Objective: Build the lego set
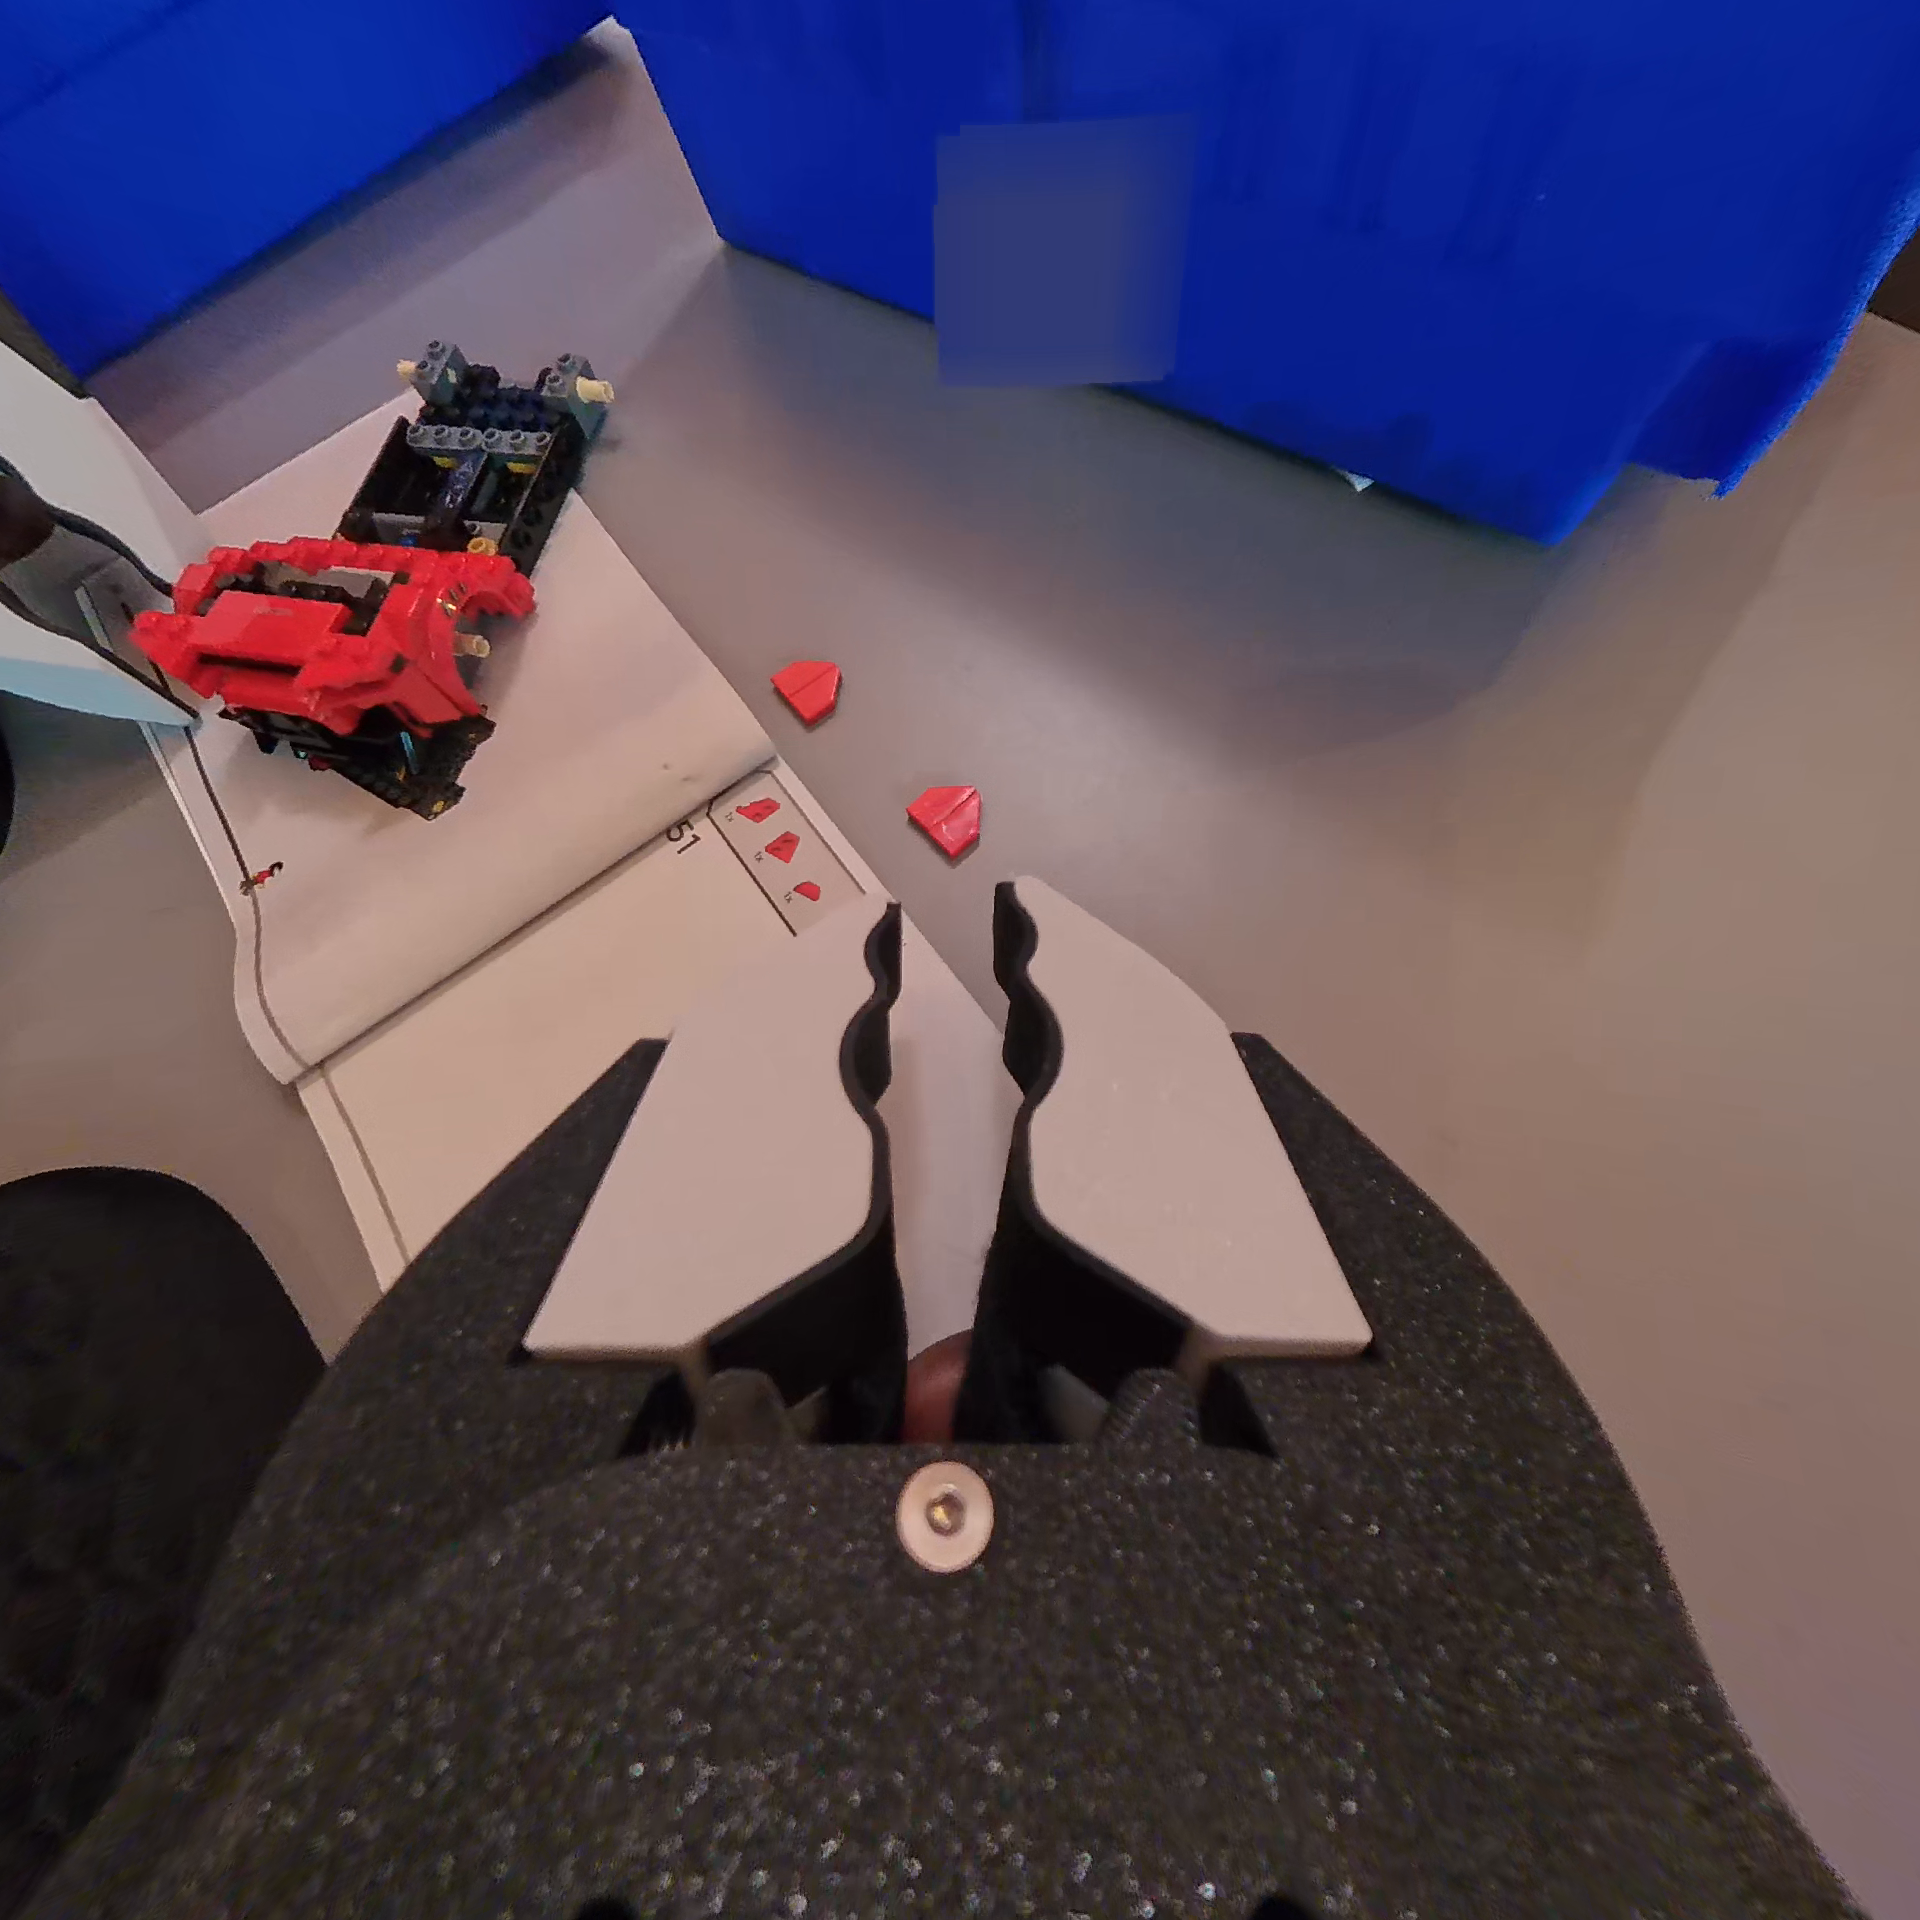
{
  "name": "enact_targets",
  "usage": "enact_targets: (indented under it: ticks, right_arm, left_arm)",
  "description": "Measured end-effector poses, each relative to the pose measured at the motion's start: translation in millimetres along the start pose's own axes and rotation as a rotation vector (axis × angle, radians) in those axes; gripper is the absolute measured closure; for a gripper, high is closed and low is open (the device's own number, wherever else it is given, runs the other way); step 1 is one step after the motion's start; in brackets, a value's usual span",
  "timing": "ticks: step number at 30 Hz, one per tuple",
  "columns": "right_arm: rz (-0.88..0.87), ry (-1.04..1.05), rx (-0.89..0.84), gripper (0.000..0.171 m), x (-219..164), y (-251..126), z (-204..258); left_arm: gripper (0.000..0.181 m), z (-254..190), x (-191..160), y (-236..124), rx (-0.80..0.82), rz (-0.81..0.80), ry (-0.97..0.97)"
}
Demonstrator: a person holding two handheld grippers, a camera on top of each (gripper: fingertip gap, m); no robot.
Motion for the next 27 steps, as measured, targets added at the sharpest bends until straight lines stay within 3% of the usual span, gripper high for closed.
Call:
enact_targets:
  ticks: [27]
  right_arm:
    - [0.071,-0.038,-0.007,0.155,-6.0,5.9,1.0]
  left_arm:
    - [0.162,-0.5,-0.7,-0.1,-0.009,-0.007,0.008]
Point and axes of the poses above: each gripper's, where its closed fingertips meet, y out along the fingers, x out of its top, z = x × y across the jaws, the point moved 10 cm from there along -y, back along the fingers, and after that the axes turned 14 degrees about -z, right-handed, at the moved point
